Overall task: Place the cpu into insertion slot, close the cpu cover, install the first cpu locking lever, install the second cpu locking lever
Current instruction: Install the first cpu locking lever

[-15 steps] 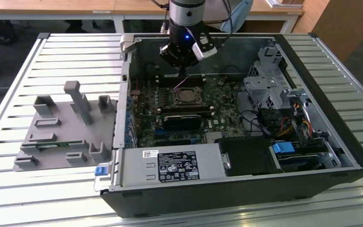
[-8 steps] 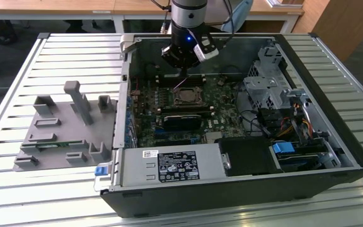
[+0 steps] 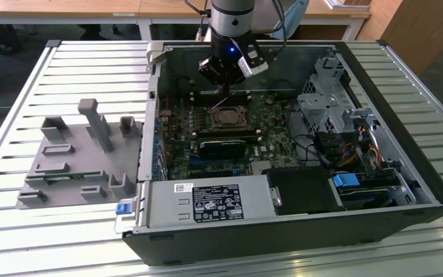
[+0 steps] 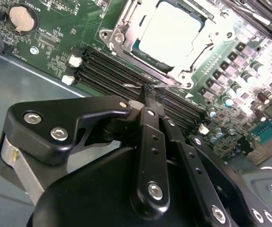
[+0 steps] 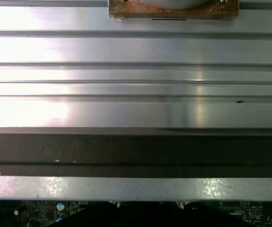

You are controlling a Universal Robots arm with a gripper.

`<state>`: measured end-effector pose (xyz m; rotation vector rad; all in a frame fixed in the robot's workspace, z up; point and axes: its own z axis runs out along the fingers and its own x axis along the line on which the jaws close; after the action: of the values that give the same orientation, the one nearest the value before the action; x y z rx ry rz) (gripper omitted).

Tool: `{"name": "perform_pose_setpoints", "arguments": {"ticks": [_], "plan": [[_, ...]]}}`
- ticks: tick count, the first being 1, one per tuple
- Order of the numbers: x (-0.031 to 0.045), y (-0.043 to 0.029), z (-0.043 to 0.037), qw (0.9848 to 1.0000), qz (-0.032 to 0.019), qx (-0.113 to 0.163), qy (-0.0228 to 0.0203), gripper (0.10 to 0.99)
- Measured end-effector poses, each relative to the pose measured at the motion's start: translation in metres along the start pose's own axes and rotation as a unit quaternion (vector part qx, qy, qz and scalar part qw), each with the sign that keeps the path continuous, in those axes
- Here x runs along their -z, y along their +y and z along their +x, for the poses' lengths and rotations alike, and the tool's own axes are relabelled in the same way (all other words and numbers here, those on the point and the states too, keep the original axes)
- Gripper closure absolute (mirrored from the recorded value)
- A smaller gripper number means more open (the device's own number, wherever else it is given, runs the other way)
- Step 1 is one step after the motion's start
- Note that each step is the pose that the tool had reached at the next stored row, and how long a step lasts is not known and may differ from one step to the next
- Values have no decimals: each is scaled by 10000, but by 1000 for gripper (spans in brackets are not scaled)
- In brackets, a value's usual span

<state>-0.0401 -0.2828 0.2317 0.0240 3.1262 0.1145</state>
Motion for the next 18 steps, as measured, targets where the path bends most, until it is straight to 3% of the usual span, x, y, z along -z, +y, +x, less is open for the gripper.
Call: {"name": "perform_pose_setpoints", "arguments": {"ticks": [18], "plan": [[-105, -5, -175, 10000, 1, 0, 0, 980]]}}
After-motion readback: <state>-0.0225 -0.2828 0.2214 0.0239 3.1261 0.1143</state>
